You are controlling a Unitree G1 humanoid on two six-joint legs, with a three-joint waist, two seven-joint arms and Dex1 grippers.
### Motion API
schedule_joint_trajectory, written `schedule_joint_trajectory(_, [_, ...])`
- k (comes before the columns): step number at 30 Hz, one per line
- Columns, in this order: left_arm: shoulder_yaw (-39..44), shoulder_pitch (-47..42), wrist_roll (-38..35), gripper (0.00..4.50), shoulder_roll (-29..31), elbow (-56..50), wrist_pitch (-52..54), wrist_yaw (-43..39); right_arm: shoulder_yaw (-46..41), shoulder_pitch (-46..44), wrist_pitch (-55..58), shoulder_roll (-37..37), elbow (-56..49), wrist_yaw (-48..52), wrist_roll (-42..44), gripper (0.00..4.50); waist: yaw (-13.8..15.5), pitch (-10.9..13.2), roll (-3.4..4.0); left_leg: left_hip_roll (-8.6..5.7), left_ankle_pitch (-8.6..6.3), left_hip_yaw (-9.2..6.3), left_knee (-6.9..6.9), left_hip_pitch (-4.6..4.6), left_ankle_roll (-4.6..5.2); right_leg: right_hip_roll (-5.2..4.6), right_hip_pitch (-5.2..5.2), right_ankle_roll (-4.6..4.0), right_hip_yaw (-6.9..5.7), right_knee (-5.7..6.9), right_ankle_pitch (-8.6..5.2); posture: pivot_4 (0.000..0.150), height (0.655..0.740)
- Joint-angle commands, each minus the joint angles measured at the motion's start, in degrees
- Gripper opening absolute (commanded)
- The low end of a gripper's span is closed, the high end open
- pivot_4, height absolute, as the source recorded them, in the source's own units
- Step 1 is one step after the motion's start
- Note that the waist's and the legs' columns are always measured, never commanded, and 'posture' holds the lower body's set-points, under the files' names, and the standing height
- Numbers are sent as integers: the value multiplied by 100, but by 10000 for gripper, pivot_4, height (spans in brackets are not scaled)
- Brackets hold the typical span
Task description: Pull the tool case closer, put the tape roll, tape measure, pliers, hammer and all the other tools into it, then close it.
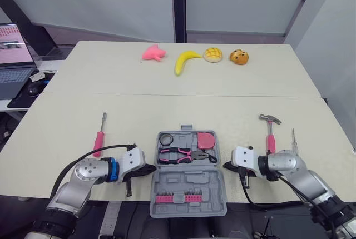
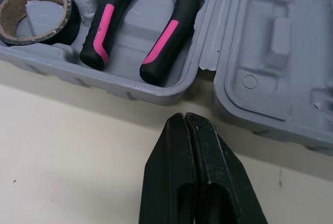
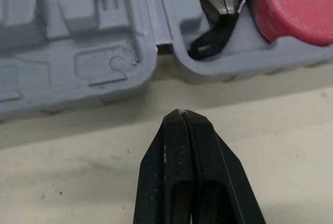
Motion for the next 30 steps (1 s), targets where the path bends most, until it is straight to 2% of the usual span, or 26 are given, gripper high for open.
schedule_joint_trajectory(1, [-151,-161,180,65,-162,187,-150,151,164,-58,-72,104,43,29,-69,0,3,-1,0,-1,0,0,2,0,0,0,1,1,0,0,0,1500,7400])
schedule_joint_trajectory(10, [-288,-664,319,65,-427,534,-328,168,207,-172,5,370,-30,-10,-71,0,77,-1,0,-2,5,0,0,70,7,1,70,28,2,-4,-16,1500,7400])
schedule_joint_trajectory(30, [-342,-1651,763,65,-818,1724,-699,350,142,-1047,26,866,854,-196,-300,0,79,-1,0,-2,5,0,-1,72,7,1,71,27,2,-4,-14,1500,7400])
